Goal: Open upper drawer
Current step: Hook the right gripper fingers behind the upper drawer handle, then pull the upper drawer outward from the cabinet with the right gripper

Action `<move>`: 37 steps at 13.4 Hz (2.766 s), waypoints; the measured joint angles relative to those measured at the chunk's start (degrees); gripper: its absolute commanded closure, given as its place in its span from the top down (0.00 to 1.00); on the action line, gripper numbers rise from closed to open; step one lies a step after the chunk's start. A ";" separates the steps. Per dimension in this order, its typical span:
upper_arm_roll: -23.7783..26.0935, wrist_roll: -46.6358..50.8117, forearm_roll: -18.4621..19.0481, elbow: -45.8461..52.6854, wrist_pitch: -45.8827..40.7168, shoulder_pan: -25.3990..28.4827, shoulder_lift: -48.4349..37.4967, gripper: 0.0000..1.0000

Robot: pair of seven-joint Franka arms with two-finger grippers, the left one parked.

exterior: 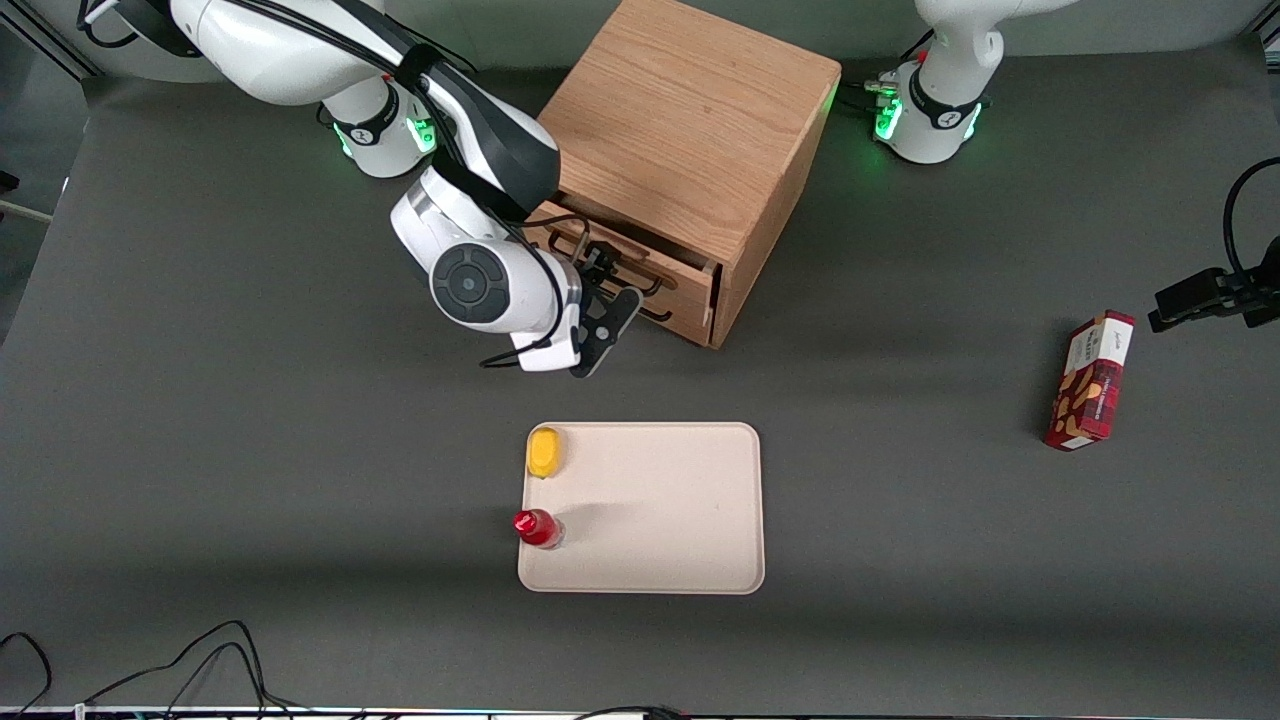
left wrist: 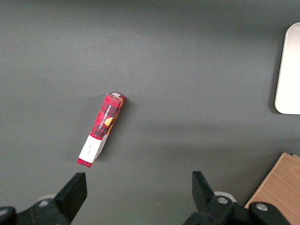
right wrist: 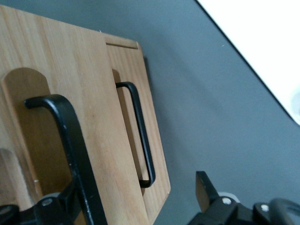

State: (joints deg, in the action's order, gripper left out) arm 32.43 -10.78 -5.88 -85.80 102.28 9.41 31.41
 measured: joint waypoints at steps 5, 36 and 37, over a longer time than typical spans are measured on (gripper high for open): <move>-2.01 0.00 0.92 3.08 -0.01 -0.22 1.63 1.00; -11.42 -9.48 5.11 19.65 -6.03 -2.08 9.66 1.00; -11.54 -9.48 5.11 19.85 -6.21 -2.07 9.67 1.00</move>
State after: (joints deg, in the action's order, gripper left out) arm 20.90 -20.26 -0.77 -65.94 96.07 7.34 41.08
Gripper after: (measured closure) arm 0.000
